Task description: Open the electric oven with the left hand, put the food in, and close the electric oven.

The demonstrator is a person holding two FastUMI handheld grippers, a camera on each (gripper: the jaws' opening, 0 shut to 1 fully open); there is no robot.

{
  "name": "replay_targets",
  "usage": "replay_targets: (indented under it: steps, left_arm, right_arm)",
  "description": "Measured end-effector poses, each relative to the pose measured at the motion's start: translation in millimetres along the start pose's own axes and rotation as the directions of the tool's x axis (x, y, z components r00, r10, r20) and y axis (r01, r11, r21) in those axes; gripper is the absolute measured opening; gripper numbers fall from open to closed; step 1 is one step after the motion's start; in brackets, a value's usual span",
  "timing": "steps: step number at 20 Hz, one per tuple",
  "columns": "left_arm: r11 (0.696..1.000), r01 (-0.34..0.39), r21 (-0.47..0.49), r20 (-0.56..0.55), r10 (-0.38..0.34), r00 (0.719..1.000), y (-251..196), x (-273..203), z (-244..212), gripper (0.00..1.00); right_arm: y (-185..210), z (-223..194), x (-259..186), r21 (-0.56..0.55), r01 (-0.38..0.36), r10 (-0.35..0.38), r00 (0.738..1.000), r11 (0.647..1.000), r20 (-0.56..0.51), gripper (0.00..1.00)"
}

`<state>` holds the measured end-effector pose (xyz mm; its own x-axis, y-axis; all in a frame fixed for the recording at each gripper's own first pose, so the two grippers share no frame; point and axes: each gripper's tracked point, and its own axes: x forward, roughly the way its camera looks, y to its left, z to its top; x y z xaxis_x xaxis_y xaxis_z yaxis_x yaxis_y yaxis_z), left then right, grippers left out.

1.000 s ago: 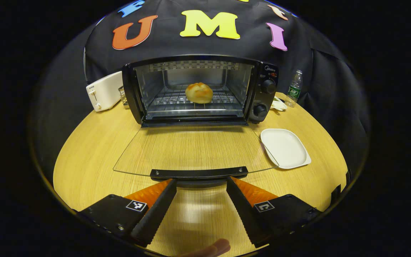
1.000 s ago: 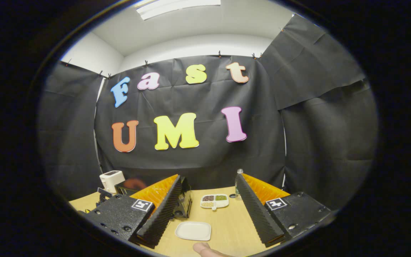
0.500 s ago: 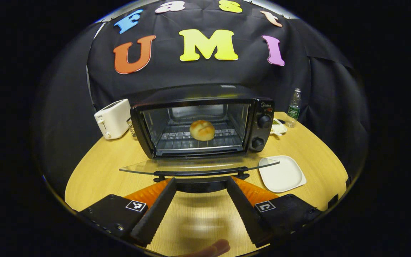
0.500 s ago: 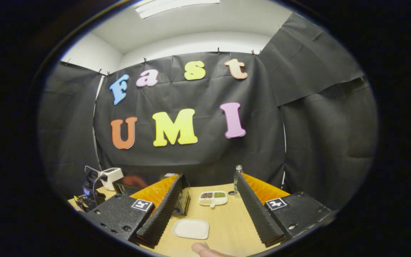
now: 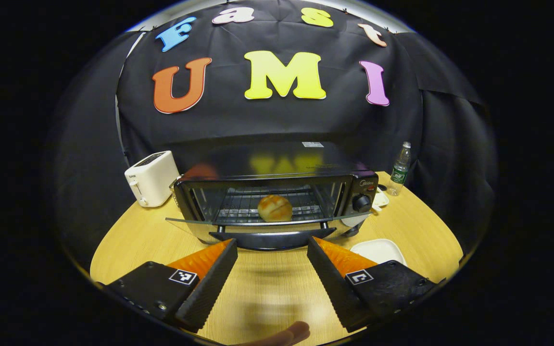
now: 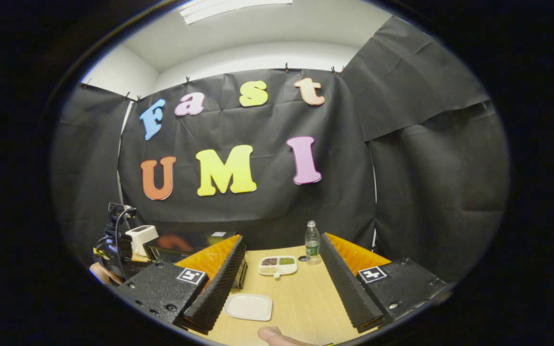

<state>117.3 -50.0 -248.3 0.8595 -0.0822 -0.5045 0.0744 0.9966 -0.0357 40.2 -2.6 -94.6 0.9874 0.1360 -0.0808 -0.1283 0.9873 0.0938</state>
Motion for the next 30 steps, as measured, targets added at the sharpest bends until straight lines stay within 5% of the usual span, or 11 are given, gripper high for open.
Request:
replay_targets:
  steps: [8,17,19,20,21,30]
  left_arm:
    - [1.0,0.003,-0.016,0.04,-0.002,0.999,3,-9,10,0.96]
    - [1.0,0.006,-0.009,0.185,-0.004,0.983,5,-76,46,0.96]
    - [1.0,0.005,-0.012,0.235,-0.002,0.972,5,-96,60,0.96]
    - [1.0,0.001,-0.01,0.259,0.002,0.966,6,-107,67,0.87]
    - [1.0,-0.008,-0.005,0.285,0.009,0.959,7,-119,74,0.96]
    - [0.998,-0.046,-0.048,0.486,0.063,0.871,16,-234,119,0.95]
  right_arm:
    - [7,-6,-3,-0.012,-0.009,0.009,1.0,1.0,-0.023,0.94]
    - [10,9,-21,-0.021,0.003,-0.003,1.0,1.0,0.002,0.94]
    - [11,14,-27,-0.028,0.007,-0.006,1.0,1.0,0.013,0.94]
    - [11,17,-30,-0.031,0.008,-0.007,1.0,0.999,0.019,0.94]
    - [12,21,-34,-0.033,0.009,-0.009,1.0,0.999,0.025,0.94]
    - [0,50,-68,-0.057,0.044,-0.039,0.995,0.997,0.087,0.94]
